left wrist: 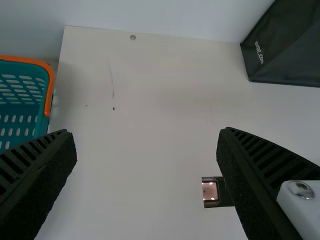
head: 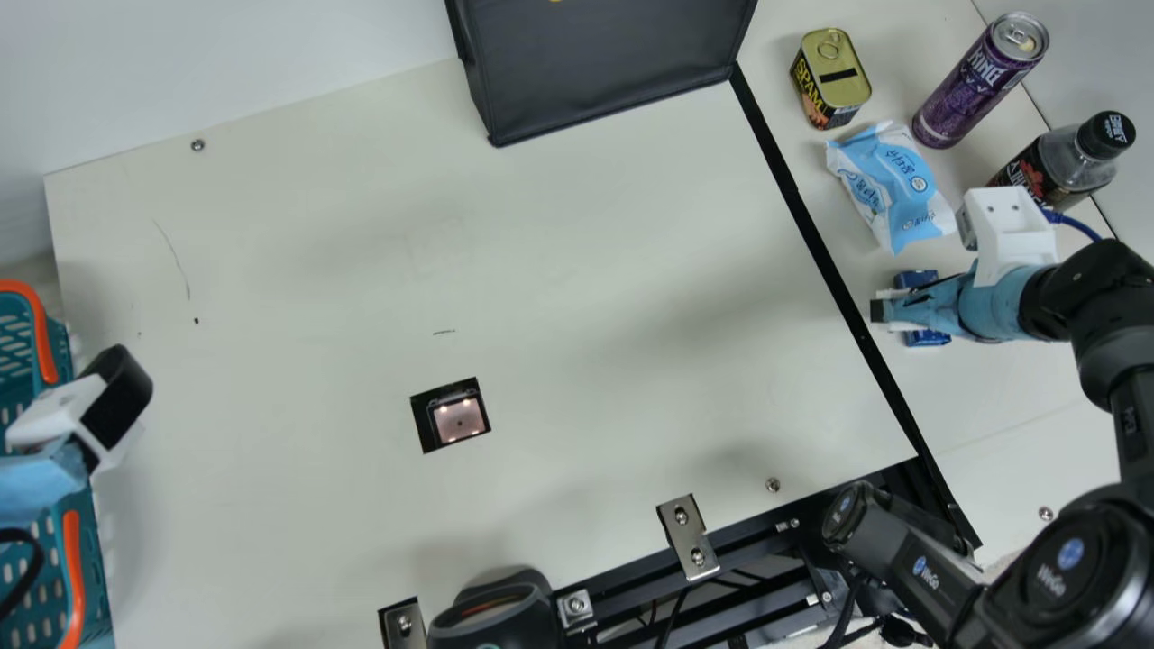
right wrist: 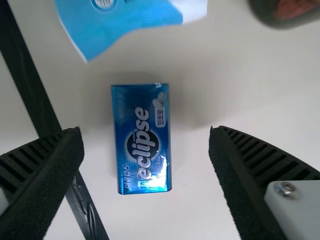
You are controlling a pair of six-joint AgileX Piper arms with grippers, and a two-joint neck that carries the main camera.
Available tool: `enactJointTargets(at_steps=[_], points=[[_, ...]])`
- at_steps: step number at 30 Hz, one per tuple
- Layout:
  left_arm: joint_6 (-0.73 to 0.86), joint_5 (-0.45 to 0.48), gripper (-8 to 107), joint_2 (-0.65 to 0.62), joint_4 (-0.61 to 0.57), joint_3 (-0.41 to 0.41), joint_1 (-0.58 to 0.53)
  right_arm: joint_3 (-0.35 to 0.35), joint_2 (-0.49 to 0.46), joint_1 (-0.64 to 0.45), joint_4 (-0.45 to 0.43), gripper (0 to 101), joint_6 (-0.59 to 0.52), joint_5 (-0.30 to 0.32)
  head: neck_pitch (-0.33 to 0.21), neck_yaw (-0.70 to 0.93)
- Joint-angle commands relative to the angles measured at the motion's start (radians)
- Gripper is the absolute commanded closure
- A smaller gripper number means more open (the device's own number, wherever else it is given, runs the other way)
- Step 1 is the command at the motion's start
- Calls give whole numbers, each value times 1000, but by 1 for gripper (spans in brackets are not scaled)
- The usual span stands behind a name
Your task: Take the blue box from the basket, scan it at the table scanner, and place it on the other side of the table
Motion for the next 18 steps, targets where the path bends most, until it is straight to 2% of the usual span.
enactJointTargets(at_steps=[1,18], points=[[0,0,9,0,0,0,0,-23,-43,8,9,6,12,36,-30,-2],[0,0,9,0,0,0,0,-269,-293,131,60,6,158,303,-30,-2]])
